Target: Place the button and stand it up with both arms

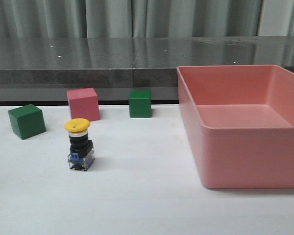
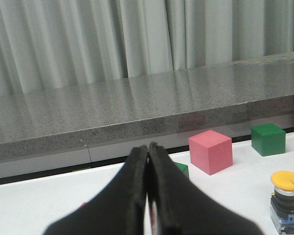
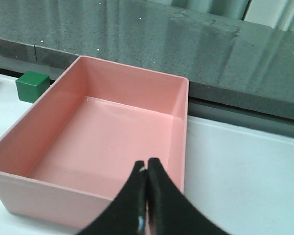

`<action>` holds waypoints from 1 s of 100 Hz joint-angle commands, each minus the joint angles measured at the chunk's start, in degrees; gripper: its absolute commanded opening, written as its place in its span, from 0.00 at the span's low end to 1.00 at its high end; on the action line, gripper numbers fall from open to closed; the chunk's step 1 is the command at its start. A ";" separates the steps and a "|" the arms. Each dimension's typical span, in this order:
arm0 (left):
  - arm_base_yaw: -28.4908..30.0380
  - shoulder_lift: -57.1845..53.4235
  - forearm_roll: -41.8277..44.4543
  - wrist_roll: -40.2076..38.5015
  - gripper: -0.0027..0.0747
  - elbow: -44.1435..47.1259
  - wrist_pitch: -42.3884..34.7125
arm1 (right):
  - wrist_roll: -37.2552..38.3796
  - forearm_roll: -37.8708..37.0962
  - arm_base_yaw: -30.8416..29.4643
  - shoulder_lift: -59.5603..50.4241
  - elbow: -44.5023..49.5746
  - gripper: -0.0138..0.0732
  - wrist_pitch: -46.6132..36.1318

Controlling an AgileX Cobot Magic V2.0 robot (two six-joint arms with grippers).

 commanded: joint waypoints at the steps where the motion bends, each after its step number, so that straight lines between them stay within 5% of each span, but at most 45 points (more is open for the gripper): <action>1: 0.08 -1.82 -0.25 -0.55 0.01 2.59 -5.03 | 0.01 -0.03 -0.27 0.35 -1.61 0.09 -4.33; 32: 0.08 -1.82 -0.25 -0.55 0.01 2.59 -5.03 | 1.33 -1.01 -0.08 -1.77 0.33 0.09 -7.10; 67: 0.08 -1.82 -0.25 -0.55 0.01 2.59 -5.03 | 10.66 -1.63 0.87 -16.80 16.84 0.09 -16.45; 100: 0.08 -1.82 -0.25 -0.55 0.01 2.59 -5.03 | 11.57 -1.63 0.87 -16.80 22.84 0.09 -23.11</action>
